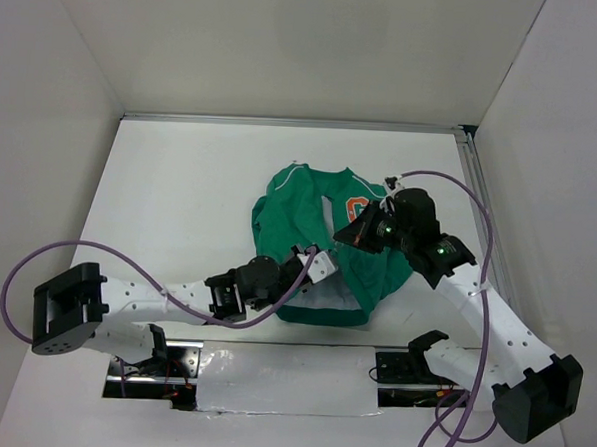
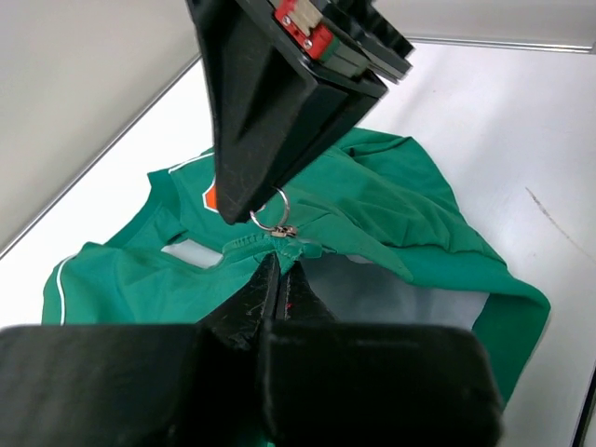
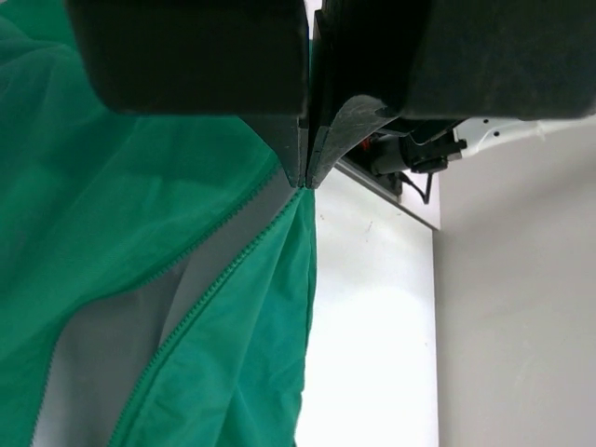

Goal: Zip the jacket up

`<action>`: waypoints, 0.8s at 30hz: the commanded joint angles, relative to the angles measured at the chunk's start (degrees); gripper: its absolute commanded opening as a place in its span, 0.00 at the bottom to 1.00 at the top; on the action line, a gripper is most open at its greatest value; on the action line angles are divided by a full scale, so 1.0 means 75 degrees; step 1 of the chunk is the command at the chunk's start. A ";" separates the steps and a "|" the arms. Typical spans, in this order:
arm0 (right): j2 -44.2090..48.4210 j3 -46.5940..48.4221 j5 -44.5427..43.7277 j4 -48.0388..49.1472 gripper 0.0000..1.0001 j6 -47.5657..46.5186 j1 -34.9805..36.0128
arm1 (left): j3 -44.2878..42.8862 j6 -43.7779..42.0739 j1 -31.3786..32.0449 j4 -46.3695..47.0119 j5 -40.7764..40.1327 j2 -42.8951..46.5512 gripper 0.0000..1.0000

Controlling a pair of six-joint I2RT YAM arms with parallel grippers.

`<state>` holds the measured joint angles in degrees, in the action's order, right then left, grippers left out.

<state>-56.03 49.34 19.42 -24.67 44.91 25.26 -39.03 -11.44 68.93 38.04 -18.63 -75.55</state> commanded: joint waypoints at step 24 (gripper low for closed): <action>0.0522 -0.0614 0.0657 -0.0391 0.04 0.1513 -0.0098 | -0.0738 0.0518 0.0079 0.2029 -0.1043 -0.0896 0.00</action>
<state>-53.43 44.73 19.70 -26.09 55.55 23.83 -42.17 -9.80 69.69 44.66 -26.48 -83.20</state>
